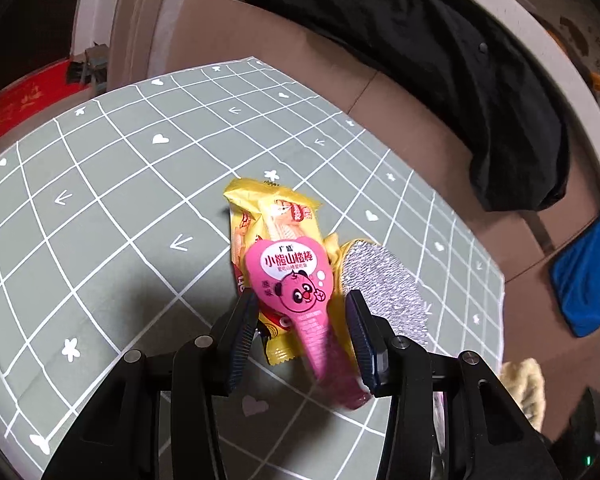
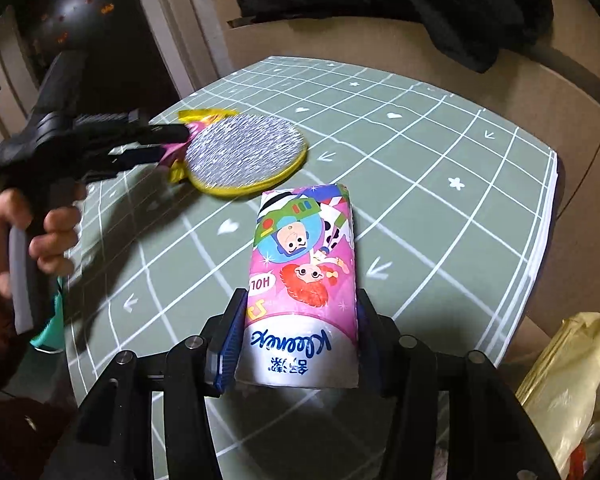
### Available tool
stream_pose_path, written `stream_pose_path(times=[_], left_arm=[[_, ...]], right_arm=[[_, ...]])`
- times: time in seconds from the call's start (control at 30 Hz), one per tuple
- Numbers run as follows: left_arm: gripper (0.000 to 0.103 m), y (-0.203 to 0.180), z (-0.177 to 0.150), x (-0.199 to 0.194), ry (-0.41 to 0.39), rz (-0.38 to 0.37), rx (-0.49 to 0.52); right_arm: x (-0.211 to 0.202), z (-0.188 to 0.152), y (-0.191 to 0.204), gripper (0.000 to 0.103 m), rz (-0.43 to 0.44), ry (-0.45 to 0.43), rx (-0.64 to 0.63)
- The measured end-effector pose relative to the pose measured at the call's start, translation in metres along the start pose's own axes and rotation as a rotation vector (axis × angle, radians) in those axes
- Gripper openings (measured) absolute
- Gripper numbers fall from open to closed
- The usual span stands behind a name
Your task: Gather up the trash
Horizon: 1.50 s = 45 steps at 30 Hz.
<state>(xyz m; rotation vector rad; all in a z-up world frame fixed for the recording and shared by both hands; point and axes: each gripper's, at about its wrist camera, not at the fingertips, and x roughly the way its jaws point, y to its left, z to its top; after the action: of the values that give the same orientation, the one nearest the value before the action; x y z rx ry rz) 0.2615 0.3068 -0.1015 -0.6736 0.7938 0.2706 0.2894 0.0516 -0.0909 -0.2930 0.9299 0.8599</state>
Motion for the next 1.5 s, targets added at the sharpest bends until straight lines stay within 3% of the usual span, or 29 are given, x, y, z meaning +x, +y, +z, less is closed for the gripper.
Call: stream_pose_path(times=[0.2,0.43,0.63,0.77,0.83,0.9,1.0,1.13,1.17,1.2,1.23,1.5], left_arm=[[0.018,-0.009,-0.008,-0.011,-0.021,0.005,0.091],[0.007,-0.004,-0.02,-0.048,-0.056,-0.014,0.174],[0.007,0.008,-0.037,-0.071,-0.015,-0.056,0.23],[0.012,0.013,-0.037,-0.07,-0.021,-0.083,0.19],[0.036,0.014,-0.03,-0.066,-0.039,-0.103,0.15],[0.045,0.013,-0.023,-0.06,-0.057,-0.111,0.125],[0.045,0.009,-0.009,-0.043,-0.08,-0.077,0.105],[0.044,0.004,0.006,-0.015,-0.085,0.032,0.107],[0.044,0.005,0.008,-0.007,-0.065,0.034,0.086],[0.036,0.007,0.009,-0.002,-0.047,0.027,0.07],[0.018,0.006,0.009,0.002,-0.031,0.017,0.072],[0.014,-0.01,-0.014,-0.044,-0.09,-0.025,0.257]], right_arm=[[-0.014,-0.007,0.019,0.049,-0.04,-0.065,-0.062],[-0.029,0.0,0.018,0.05,-0.063,-0.115,-0.055],[-0.039,0.005,0.017,0.05,-0.04,-0.141,-0.033],[-0.037,0.006,0.015,0.051,-0.032,-0.142,-0.013],[-0.034,0.006,0.011,0.051,-0.018,-0.139,0.011],[-0.033,0.005,0.009,0.051,-0.001,-0.139,0.032],[-0.035,0.002,0.008,0.051,-0.011,-0.149,0.039],[-0.039,-0.003,0.005,0.051,-0.027,-0.159,0.05],[-0.04,-0.003,0.003,0.051,-0.027,-0.161,0.053],[-0.04,-0.004,0.002,0.051,-0.03,-0.163,0.058],[-0.04,-0.005,0.0,0.051,-0.033,-0.162,0.066],[-0.033,-0.005,-0.014,0.051,-0.005,-0.137,0.105]])
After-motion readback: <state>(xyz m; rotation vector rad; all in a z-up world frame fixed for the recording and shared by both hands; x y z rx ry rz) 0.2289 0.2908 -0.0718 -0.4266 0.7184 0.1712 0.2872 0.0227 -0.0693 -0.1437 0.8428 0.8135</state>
